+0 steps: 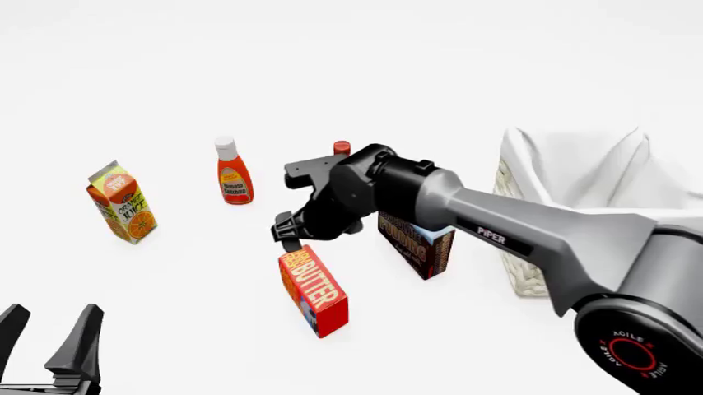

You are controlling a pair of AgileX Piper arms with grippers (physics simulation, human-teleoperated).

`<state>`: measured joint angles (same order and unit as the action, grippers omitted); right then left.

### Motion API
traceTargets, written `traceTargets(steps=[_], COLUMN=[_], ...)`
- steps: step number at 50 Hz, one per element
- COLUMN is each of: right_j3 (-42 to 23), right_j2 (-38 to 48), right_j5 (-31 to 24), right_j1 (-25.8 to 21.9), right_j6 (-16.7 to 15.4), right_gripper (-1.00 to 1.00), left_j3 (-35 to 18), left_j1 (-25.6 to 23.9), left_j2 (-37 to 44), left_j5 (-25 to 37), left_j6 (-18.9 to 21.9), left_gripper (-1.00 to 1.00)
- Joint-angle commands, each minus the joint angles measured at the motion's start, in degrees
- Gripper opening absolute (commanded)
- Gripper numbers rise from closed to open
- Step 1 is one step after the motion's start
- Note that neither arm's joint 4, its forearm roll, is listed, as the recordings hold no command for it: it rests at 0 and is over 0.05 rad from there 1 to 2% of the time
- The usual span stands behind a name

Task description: Pick the butter and place it in the basket.

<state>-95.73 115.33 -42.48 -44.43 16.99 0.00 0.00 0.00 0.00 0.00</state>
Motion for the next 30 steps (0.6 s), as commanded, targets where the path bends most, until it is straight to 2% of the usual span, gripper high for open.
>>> traceTargets(steps=[1,30], right_j3=[-0.92,-1.13], right_j2=[0.85,2.39], right_j5=[-0.8,-2.03], right_j1=[-0.28,-1.2], right_j6=[-0.83,-2.18], right_gripper=[1.0,1.0], left_j3=[0.0,0.0], left_j1=[0.0,0.0], left_j2=[0.0,0.0], left_j5=[0.0,0.0], left_j6=[0.0,0.0], left_gripper=[1.0,1.0])
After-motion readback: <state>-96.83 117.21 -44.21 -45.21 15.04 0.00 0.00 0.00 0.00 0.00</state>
